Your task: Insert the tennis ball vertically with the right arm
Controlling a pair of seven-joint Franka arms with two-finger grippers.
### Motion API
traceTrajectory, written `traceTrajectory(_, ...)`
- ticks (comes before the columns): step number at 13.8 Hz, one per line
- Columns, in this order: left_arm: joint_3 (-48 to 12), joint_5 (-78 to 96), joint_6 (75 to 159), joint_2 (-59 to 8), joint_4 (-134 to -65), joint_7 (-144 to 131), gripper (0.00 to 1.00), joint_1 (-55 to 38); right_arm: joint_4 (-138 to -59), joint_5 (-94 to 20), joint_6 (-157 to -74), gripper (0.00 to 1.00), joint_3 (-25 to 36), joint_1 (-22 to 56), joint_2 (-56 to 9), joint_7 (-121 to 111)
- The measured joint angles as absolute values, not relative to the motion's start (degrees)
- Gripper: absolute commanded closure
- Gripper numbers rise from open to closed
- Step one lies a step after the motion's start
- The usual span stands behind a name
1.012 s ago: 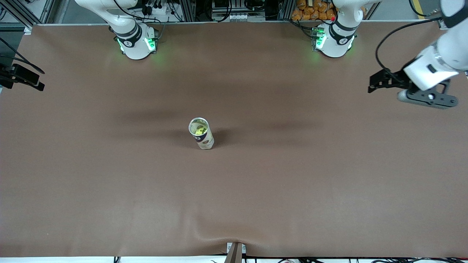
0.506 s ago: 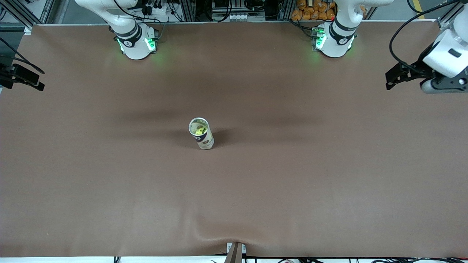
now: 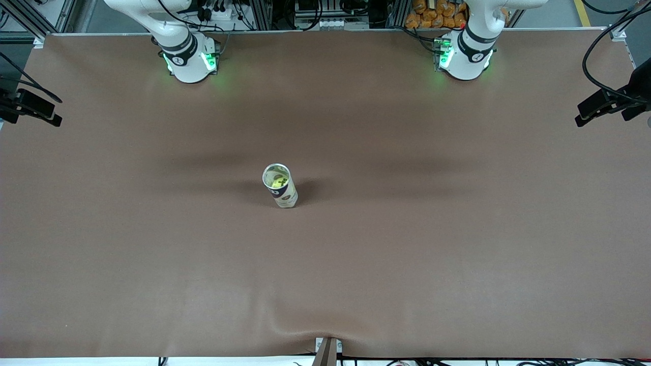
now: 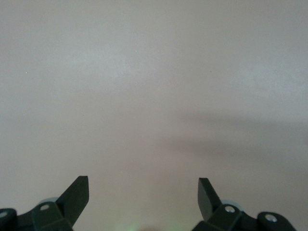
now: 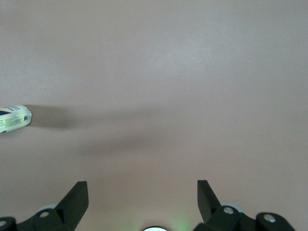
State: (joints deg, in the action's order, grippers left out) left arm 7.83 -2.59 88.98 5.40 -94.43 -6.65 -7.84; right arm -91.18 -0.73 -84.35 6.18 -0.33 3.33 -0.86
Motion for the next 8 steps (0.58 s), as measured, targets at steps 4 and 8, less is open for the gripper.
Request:
traceTrajectory(4, 7.4, -2.3, 89.0, 5.2, -94.4, -5.7, 0.00, -8.3, -91.2, -0.7, -84.3, 0.00, 6.2, -0.3, 3.3, -0.9)
traceTrajectory(8, 7.4, -0.8, 89.0, 4.0, -94.4, -2.3, 0.00, -8.3, -91.2, -0.7, -84.3, 0.00, 6.2, -0.3, 3.3, -0.9)
